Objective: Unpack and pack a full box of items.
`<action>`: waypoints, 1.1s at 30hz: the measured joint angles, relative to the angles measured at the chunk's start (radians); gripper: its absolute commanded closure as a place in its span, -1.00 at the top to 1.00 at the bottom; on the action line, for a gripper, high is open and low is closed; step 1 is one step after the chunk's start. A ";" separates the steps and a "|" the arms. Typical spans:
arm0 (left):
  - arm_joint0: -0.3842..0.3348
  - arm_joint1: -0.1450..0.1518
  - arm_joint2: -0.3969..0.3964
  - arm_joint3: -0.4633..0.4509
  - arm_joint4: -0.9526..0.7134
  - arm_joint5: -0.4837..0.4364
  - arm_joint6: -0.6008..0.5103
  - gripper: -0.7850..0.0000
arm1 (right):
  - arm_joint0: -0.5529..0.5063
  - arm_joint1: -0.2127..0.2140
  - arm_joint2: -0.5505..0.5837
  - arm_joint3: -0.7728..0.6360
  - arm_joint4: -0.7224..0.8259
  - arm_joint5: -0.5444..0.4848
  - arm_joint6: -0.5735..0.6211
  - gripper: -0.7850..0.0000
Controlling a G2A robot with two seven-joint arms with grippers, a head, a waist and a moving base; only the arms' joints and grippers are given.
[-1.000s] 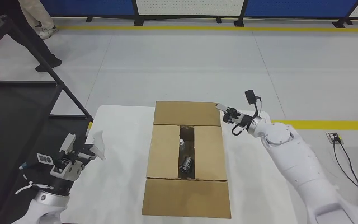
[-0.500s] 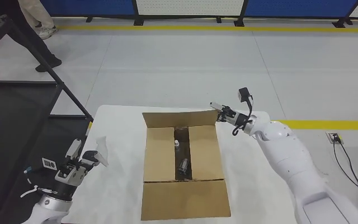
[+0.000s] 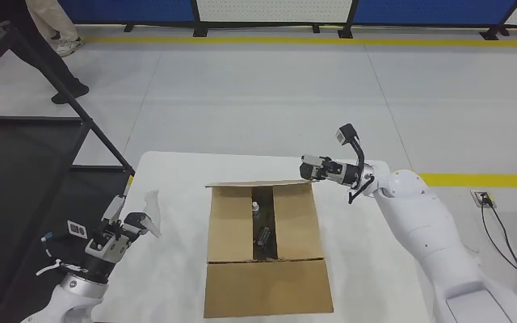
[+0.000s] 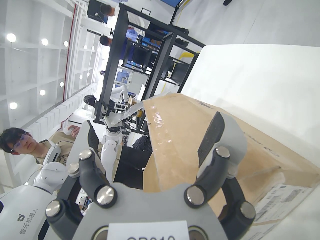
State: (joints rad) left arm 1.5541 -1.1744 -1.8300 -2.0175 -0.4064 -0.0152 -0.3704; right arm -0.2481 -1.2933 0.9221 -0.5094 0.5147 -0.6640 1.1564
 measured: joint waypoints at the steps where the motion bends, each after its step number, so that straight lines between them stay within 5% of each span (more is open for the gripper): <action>1: -0.004 0.000 0.000 0.001 0.003 -0.003 0.004 0.92 | -0.010 0.008 0.002 -0.027 -0.001 0.010 0.010 1.00; 16: 0.004 -0.003 -0.083 0.000 -0.035 -0.070 0.069 0.86 | -0.120 0.098 -0.018 -0.320 -0.065 0.170 0.170 1.00; 33: -0.005 -0.005 -0.033 0.035 -0.019 -0.059 0.036 0.86 | -0.051 0.029 -0.155 -0.180 -0.120 0.212 0.096 1.00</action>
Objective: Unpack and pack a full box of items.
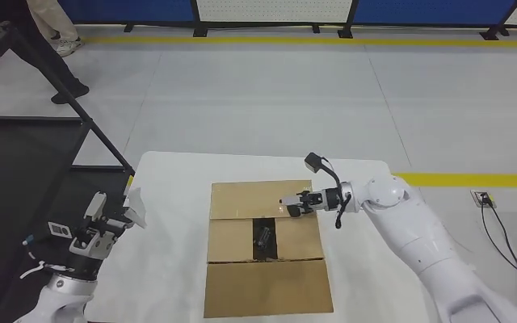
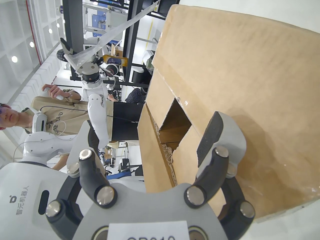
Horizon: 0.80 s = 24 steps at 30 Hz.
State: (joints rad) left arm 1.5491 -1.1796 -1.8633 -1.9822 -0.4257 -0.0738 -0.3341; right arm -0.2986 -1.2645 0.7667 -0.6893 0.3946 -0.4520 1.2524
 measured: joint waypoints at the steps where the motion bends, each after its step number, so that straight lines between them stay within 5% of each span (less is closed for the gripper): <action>1: -0.001 0.000 0.003 0.001 0.002 0.000 -0.001 0.86 | 0.004 -0.005 -0.006 0.008 -0.003 0.002 -0.006 1.00; 24: -0.074 -0.006 0.133 0.090 0.129 0.075 0.074 0.76 | 0.073 -0.098 -0.063 0.166 -0.056 -0.021 -0.149 1.00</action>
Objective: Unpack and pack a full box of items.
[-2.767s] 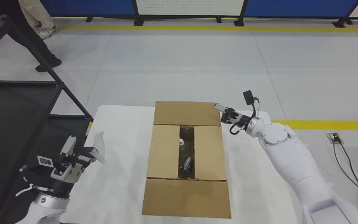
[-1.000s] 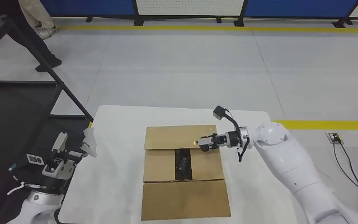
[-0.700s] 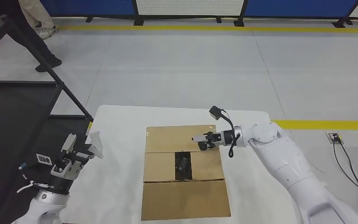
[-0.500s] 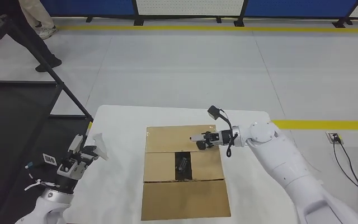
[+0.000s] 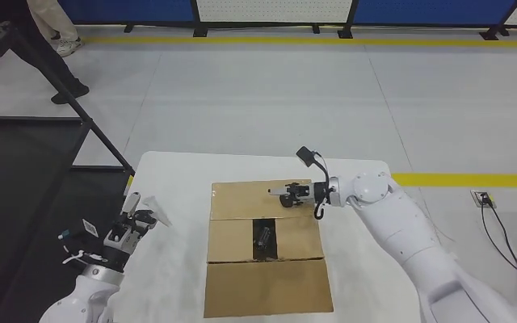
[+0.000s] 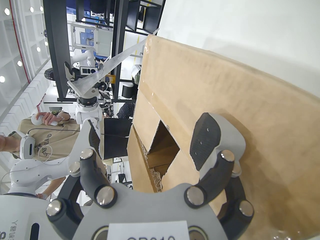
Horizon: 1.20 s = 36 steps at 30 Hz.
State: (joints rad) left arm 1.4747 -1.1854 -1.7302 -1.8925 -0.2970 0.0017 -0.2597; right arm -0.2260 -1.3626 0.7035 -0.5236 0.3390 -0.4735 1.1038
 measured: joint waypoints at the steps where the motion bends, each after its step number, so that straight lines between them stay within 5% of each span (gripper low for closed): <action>1: -0.001 0.000 0.002 0.000 0.000 0.001 0.001 0.76 | 0.002 -0.003 -0.001 0.005 -0.006 0.003 -0.009 1.00; 7: 0.000 -0.001 0.000 -0.002 -0.004 0.001 0.003 0.77 | 0.011 -0.014 0.005 0.029 -0.013 -0.013 -0.044 1.00; 15: 0.002 -0.002 -0.002 -0.006 -0.003 0.006 0.001 0.78 | -0.005 0.016 0.071 -0.037 0.100 -0.101 0.147 1.00; 28: -0.051 0.000 0.013 -0.003 0.019 0.028 -0.011 0.78 | -0.381 0.285 0.307 -0.663 0.086 0.008 0.252 1.00; 36: -0.065 0.000 0.019 0.000 0.030 0.034 -0.014 0.77 | -0.384 0.287 0.310 -0.670 0.087 0.008 0.251 1.00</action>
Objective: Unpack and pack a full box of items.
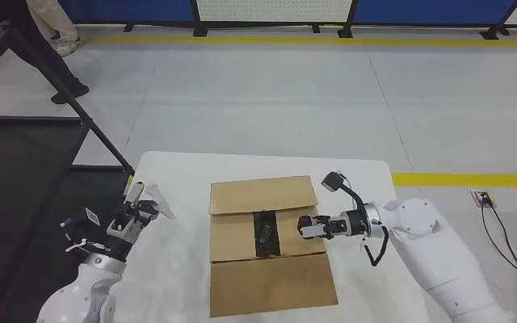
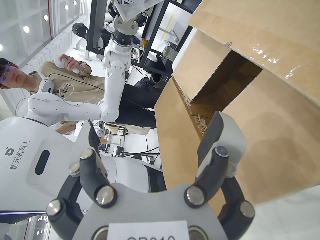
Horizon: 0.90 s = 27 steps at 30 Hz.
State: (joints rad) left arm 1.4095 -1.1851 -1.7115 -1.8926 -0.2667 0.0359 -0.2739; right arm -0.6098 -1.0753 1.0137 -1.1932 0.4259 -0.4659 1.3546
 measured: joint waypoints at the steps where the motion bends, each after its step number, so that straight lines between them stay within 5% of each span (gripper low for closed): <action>1: 0.000 0.000 0.003 0.001 0.000 0.000 -0.001 0.77 | 0.000 0.000 0.000 0.000 0.000 0.000 0.000 1.00; 9: -0.001 -0.002 0.020 0.000 0.007 -0.003 -0.001 0.77 | -0.040 0.020 0.033 -0.037 0.013 0.035 0.036 1.00; 23: -0.035 -0.002 0.047 -0.007 0.033 0.007 0.000 0.76 | -0.362 0.180 0.287 -0.197 -0.063 0.079 0.078 1.00; 27: -0.033 -0.002 0.042 -0.006 0.032 0.004 0.002 0.77 | -0.404 0.205 0.284 -0.239 -0.083 0.133 0.133 1.00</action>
State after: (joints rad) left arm 1.3770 -1.1874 -1.6693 -1.8990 -0.2347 0.0400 -0.2717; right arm -1.0140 -0.8702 1.2973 -1.4323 0.3425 -0.3326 1.4877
